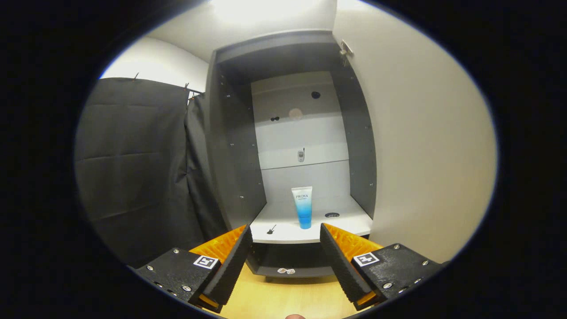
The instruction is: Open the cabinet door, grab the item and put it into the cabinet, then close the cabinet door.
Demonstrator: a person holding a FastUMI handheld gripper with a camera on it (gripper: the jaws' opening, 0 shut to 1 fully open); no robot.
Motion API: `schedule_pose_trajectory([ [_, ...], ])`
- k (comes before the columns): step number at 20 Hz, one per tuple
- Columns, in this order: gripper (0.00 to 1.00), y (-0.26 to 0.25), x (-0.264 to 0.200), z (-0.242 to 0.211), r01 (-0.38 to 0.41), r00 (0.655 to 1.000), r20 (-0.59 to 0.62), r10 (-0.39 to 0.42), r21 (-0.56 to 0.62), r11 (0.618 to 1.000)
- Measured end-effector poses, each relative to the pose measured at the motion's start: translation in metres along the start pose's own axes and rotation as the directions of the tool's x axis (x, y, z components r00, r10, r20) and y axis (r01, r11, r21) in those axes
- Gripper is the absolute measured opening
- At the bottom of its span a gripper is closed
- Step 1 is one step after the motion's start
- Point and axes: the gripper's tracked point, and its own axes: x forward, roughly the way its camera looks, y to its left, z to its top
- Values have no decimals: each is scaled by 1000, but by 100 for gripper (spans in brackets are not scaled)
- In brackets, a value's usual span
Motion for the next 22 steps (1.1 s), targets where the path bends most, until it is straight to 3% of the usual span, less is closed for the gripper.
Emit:
schedule_pose_trajectory([
  [7,95,27,-101,4,72,997,41,-71,-26,997],
  [11,95,10,-152,4,108,994,35,-106,-32,994],
  [16,95,-66,-216,8,211,977,35,-212,30,977],
  [22,95,-173,-289,18,380,925,50,-377,-84,921],
])
